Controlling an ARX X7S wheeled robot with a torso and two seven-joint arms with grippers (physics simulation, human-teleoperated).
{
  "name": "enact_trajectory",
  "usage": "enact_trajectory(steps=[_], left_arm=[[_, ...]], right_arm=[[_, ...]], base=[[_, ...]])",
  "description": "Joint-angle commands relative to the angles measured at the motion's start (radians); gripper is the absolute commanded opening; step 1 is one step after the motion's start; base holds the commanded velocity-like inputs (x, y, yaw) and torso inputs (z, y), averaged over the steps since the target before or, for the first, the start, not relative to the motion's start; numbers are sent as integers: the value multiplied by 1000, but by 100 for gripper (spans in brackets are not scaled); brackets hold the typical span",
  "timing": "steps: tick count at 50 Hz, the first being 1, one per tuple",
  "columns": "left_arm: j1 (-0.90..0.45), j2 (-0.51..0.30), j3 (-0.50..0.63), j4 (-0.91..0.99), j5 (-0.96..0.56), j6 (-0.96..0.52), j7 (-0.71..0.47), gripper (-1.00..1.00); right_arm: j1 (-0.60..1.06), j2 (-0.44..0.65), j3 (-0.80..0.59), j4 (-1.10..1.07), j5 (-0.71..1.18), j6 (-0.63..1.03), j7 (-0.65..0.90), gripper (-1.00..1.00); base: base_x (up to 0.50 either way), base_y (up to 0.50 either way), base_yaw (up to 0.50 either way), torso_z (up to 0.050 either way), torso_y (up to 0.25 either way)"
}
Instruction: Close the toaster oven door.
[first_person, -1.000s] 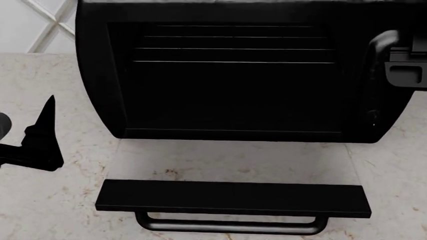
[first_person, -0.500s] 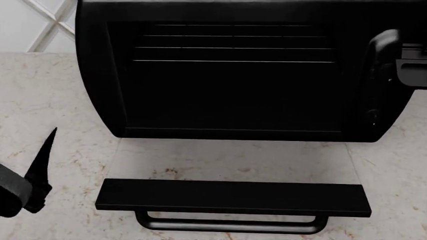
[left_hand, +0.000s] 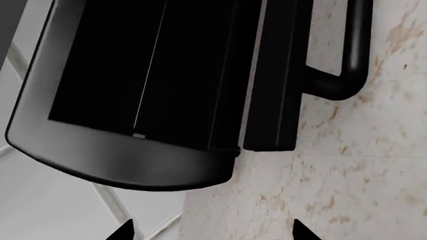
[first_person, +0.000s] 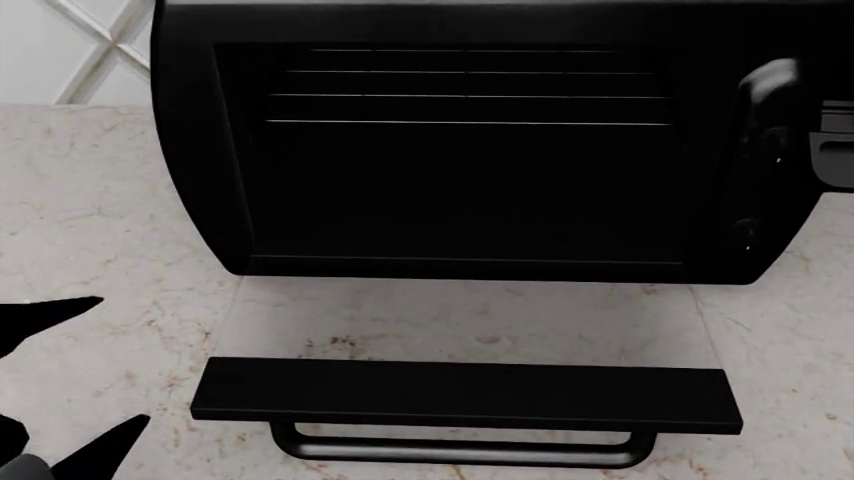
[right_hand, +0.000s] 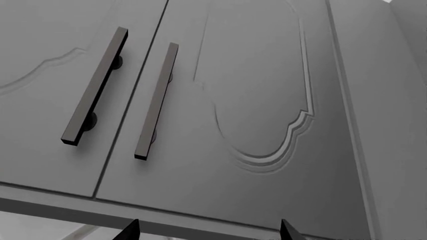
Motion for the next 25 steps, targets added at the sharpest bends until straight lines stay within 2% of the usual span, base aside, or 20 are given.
enact_trajectory(steps=[1, 11, 25], left_arm=[[-33, 28, 85, -89, 78, 72, 36, 100], [-149, 138, 138, -245, 134, 155, 15, 100], [-247, 205, 201, -348, 166, 228, 55, 100]], right_arm=[[-7, 11, -11, 6, -6, -21, 2, 100], [-51, 18, 4, -2, -16, -46, 2, 100], [-103, 48, 45, -5, -6, -79, 8, 100]], base=[[0, 0, 0, 0, 0], [0, 0, 0, 0, 0], [0, 0, 0, 0, 0]])
